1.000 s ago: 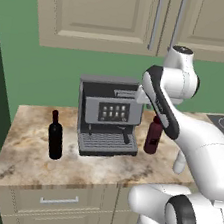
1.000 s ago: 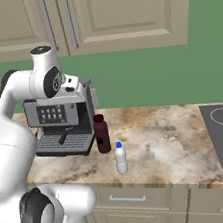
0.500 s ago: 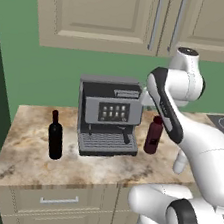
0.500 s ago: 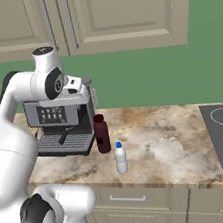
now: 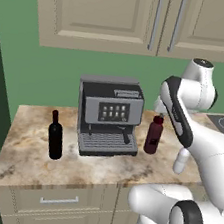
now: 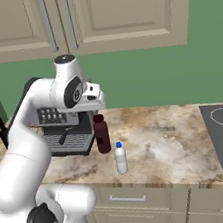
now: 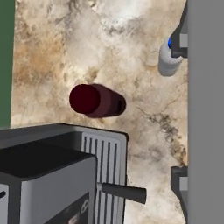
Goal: Place the drinks on the dining counter in a tight cluster.
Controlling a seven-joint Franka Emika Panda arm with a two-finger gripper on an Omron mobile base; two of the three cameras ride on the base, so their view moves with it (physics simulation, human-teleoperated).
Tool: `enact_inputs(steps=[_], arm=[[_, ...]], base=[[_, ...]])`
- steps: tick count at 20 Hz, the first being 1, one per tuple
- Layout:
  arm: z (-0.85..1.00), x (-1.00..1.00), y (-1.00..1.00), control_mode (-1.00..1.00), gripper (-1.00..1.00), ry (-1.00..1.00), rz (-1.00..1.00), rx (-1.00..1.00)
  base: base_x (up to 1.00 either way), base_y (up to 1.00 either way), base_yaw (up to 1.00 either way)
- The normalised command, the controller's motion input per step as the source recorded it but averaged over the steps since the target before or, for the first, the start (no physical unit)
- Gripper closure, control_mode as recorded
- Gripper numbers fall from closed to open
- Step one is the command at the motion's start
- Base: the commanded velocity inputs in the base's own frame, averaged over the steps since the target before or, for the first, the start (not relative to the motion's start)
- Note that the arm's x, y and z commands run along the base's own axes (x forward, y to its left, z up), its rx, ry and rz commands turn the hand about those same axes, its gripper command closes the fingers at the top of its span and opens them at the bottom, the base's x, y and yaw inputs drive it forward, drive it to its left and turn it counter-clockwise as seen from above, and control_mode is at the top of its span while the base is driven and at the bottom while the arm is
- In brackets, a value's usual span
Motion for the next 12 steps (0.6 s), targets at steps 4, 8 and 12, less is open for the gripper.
enact_inputs(steps=[4,8,12], arm=[[-0.13,0.27,-0.03,-1.00,-1.00,-0.07,0.06,0.00],[-0.14,0.46,-0.05,-1.00,-1.00,-0.01,0.06,0.00],[0.00,0.58,-0.17,-1.00,-1.00,0.01,0.06,0.00]], base=[[0.00,0.00,0.00],[0.00,0.00,0.00],[0.00,0.00,0.00]])
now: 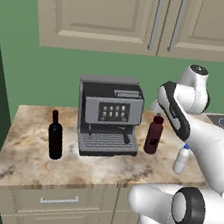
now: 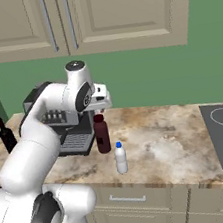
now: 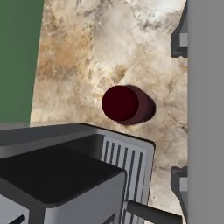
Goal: Place the drinks on the dining counter in a tight cluster.
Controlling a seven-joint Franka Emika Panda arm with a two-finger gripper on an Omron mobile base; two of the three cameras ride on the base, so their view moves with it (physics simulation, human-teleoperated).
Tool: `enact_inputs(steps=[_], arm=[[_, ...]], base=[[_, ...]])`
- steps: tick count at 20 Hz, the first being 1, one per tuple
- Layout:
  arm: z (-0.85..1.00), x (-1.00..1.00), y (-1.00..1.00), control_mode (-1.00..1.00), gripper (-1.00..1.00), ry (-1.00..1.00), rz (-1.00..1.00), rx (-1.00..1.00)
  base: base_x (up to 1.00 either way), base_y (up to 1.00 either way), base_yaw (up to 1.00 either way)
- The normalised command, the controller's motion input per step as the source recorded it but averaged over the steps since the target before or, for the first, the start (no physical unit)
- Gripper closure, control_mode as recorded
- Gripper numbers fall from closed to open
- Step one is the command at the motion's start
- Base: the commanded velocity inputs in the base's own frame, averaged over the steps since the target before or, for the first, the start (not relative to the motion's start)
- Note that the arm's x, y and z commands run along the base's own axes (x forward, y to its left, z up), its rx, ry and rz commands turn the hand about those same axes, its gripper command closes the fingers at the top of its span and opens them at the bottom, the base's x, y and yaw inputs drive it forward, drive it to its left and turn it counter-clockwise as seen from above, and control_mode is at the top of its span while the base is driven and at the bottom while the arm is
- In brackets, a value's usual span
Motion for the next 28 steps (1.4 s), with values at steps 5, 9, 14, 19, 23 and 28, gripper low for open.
enact_inputs(steps=[5,9,14,19,23,28], arm=[[0.00,0.26,-0.03,-1.00,-1.00,0.21,0.03,0.00],[-0.17,0.00,0.00,-1.00,-1.00,0.15,0.01,0.00],[-0.34,0.00,0.00,-1.00,-1.00,0.01,0.00,0.00],[-0.22,0.12,0.00,-1.00,-1.00,0.01,0.06,0.00],[-0.05,0.24,0.00,-1.00,-1.00,0.04,0.18,0.00],[0.00,0.08,0.00,-1.00,-1.00,0.00,0.23,0.00]], base=[[0.00,0.00,0.00],[0.00,0.00,0.00],[0.00,0.00,0.00],[0.00,0.00,0.00],[0.00,0.00,0.00],[0.00,0.00,0.00]])
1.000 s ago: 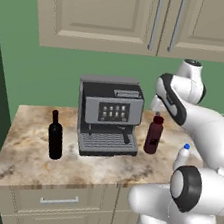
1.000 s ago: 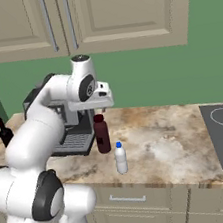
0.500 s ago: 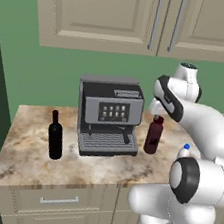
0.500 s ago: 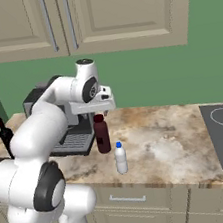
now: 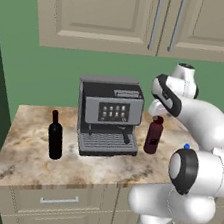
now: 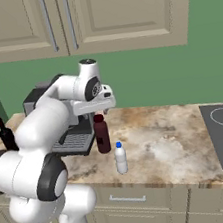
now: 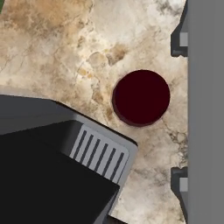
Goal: Place the drinks on the dining counter in a tight cluster.
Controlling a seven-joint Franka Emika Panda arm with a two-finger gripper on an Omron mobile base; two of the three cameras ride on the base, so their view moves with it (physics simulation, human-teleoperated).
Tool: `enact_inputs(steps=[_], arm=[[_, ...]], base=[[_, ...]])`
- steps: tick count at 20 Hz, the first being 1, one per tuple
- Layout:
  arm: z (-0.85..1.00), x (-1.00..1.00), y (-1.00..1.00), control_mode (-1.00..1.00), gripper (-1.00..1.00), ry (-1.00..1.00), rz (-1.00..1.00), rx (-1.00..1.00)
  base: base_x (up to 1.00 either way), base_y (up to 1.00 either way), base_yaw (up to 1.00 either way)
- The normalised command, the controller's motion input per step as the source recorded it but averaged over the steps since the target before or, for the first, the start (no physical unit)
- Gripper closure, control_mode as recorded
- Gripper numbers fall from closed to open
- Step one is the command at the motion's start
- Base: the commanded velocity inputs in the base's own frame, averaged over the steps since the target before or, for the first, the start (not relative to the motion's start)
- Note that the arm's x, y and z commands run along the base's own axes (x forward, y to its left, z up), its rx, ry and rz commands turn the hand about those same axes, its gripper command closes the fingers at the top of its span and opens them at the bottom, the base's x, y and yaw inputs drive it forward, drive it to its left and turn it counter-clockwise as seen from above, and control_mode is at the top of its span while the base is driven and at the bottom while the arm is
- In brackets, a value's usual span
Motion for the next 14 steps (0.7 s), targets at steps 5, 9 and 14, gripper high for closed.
enact_inputs(steps=[5,9,14], arm=[[-0.02,0.00,0.00,-1.00,-1.00,0.00,0.24,0.00],[-0.04,0.00,0.00,-1.00,-1.00,0.00,0.25,0.00],[-0.01,0.02,0.00,-1.00,-1.00,0.00,0.29,0.00]], base=[[0.00,0.00,0.00],[0.00,0.00,0.00],[0.00,0.00,0.00]])
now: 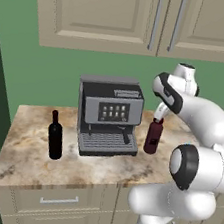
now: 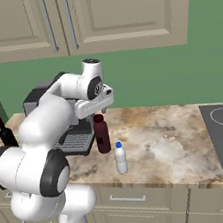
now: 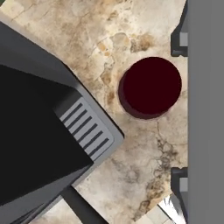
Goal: Place the drinks on the dining counter in a tight cluster.
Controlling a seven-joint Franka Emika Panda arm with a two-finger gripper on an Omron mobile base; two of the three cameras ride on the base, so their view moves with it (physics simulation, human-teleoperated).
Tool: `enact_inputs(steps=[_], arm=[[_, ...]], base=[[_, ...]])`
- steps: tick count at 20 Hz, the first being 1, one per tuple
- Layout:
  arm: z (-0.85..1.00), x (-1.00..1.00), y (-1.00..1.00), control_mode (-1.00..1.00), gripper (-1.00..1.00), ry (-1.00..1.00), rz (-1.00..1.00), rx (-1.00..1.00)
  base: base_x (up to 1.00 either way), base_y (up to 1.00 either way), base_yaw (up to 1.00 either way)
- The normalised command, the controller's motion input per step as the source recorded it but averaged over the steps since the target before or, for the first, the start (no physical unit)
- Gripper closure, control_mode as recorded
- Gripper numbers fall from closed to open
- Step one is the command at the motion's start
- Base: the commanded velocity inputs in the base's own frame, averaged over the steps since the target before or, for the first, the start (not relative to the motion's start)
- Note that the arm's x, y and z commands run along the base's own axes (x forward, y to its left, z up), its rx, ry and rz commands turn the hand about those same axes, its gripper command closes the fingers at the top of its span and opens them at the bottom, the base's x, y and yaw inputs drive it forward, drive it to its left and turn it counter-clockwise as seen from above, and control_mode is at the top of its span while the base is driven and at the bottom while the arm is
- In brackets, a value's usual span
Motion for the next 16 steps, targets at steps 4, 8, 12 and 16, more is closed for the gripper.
enact_inputs(steps=[4,8,12,16], arm=[[0.00,0.12,0.00,-1.00,-1.00,0.00,0.14,0.00],[0.00,0.14,0.00,-1.00,-1.00,0.01,0.08,0.00],[-0.02,0.27,0.00,-1.00,-1.00,0.13,0.05,0.00],[-0.03,0.03,0.00,-1.00,-1.00,0.11,0.07,0.00]], base=[[0.00,0.00,0.00],[0.00,0.00,0.00],[0.00,0.00,0.00],[0.00,0.00,0.00]])
